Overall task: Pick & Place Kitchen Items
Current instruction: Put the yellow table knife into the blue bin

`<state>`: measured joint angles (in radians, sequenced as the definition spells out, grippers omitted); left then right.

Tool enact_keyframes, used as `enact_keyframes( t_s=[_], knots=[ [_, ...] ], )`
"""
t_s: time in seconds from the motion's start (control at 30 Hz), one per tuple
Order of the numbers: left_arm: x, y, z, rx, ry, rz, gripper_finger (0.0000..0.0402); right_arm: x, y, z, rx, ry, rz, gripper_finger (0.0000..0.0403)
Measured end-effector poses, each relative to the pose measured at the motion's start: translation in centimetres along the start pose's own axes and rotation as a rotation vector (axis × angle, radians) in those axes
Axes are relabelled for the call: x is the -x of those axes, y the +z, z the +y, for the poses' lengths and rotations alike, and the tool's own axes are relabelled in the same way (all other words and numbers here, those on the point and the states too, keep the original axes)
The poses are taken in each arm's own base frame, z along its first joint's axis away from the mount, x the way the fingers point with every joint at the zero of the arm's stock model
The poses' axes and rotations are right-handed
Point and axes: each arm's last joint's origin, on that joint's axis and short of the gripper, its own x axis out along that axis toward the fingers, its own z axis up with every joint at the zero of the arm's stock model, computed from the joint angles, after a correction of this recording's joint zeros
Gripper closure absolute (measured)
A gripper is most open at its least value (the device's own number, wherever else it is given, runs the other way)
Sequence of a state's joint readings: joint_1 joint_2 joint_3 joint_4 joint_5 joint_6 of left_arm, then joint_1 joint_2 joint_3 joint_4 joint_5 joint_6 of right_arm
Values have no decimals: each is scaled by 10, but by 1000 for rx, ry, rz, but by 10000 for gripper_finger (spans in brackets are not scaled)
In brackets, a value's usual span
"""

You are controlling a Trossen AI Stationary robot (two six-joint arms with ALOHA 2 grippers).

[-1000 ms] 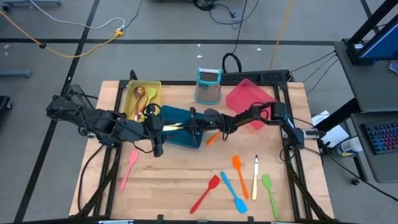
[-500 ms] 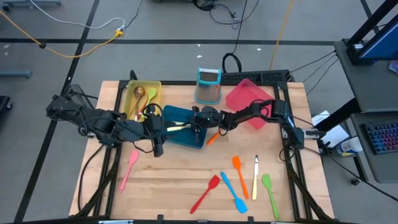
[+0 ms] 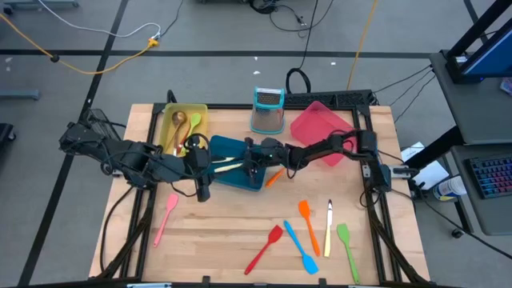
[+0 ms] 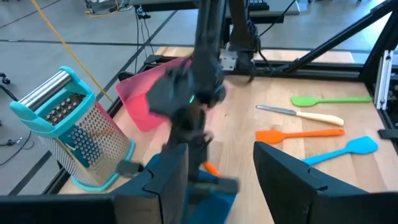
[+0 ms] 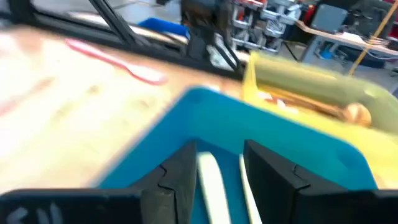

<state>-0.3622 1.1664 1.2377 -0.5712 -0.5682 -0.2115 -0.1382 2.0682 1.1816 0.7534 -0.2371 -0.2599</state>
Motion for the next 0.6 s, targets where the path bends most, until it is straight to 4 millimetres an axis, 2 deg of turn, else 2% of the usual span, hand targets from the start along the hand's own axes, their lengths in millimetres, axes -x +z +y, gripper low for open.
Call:
enact_keyframes(
  t_s=[0.1,0.27,0.6],
  knots=[
    [0,-4,1,-20,6,33,213,9,27,13,-30,43,20,283],
    [0,-10,2,-27,20,91,213,37,68,46,-184,149,168,294],
    [0,-12,3,-36,24,107,213,88,95,126,-440,323,542,317]
  ],
)
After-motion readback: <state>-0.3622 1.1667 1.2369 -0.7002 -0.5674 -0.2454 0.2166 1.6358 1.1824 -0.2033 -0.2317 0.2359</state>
